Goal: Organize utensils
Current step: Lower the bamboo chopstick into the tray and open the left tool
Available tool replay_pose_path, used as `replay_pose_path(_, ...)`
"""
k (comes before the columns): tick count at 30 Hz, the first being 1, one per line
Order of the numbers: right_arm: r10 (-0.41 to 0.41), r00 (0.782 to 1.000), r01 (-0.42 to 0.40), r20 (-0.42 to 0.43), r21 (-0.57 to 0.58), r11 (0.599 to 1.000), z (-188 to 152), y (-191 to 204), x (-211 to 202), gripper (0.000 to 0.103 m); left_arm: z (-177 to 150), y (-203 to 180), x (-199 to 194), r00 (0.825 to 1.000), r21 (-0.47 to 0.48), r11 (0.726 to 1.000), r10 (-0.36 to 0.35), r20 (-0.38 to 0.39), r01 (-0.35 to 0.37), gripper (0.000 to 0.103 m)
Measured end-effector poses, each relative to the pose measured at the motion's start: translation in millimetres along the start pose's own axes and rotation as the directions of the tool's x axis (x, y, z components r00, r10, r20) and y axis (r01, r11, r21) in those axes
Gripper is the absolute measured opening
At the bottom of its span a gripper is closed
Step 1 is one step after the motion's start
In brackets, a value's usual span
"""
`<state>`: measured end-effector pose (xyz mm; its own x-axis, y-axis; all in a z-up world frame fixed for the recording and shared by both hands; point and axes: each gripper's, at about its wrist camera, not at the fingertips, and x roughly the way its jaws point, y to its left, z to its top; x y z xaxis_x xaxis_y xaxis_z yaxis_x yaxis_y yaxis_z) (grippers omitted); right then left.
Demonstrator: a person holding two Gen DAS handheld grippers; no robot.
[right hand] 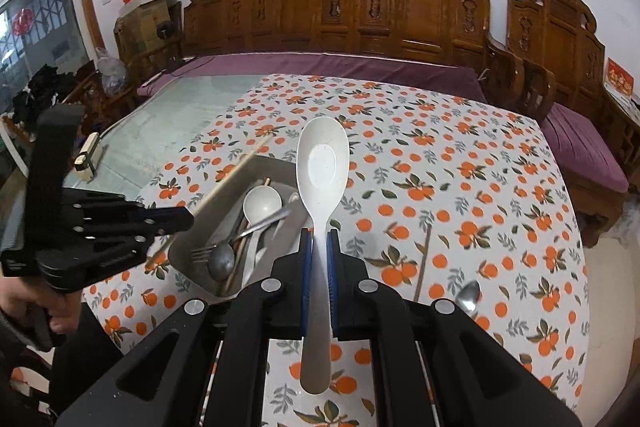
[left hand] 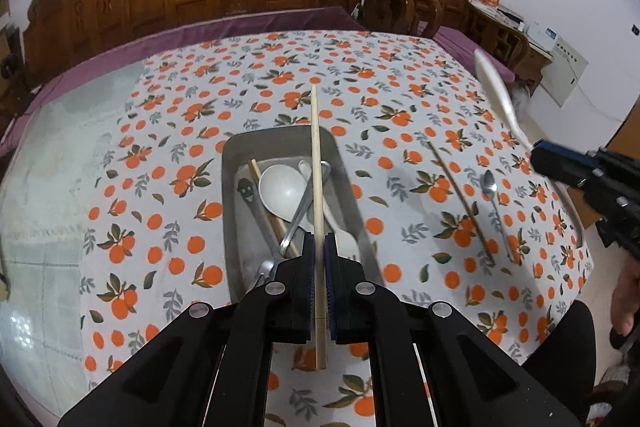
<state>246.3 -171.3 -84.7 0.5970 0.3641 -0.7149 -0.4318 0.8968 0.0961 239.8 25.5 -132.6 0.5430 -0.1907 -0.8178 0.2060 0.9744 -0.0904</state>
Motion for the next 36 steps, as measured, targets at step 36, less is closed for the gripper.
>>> replay_pose_path(36, 0.097, 0.987, -0.101, -0.131, -0.026, 0.995, 14, 43, 96, 0.009, -6, 51, 54, 0.997, -0.073, 0.997, -0.023, -0.074, 0.018, 0.015)
